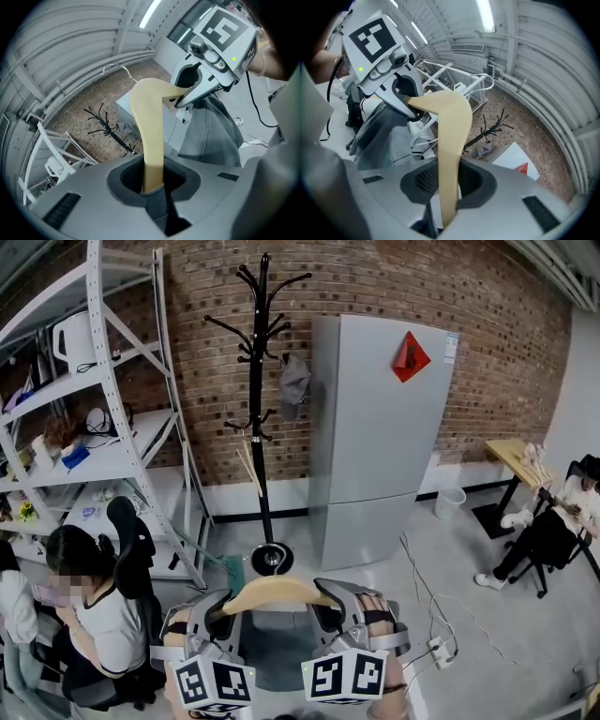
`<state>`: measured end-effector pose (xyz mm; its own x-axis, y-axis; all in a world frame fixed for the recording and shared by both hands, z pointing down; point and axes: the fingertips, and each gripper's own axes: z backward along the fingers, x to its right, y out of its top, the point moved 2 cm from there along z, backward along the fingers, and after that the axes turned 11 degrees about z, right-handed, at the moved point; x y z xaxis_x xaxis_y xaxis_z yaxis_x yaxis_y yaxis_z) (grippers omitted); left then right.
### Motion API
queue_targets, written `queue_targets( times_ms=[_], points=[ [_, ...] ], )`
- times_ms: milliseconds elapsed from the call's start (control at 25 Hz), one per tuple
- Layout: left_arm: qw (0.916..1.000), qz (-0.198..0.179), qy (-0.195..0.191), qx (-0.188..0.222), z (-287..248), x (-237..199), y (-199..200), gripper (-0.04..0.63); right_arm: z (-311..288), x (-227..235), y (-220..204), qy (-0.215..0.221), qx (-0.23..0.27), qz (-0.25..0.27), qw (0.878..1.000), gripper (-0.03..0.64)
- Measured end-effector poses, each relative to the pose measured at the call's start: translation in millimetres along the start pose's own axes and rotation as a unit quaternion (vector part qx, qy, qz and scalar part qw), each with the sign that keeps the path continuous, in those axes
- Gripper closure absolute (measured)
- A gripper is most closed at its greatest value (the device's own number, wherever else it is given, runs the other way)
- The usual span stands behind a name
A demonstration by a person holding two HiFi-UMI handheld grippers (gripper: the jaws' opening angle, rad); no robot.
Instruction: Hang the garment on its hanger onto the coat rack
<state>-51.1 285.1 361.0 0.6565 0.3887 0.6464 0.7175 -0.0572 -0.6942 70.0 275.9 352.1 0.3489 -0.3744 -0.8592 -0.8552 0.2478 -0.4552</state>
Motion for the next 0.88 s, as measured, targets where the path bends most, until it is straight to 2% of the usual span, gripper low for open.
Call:
queue_targets(
  times_ms=[480, 880],
  points=[
    [1.0000, 0.002, -0.004, -0.008, -48.9, -6.4, -3.2, 0.529, -51.3, 7.6, -18.5, 0.006, 0.001, 0.001, 1.000, 0.531],
    [0.9998, 0.011, -0.009, 0.013, -116.1, -60.3, -11.7, 0.529, -131.1, 34.3, -10.1, -0.003, -0.001, 0.007, 1.000, 0.531]
  ],
)
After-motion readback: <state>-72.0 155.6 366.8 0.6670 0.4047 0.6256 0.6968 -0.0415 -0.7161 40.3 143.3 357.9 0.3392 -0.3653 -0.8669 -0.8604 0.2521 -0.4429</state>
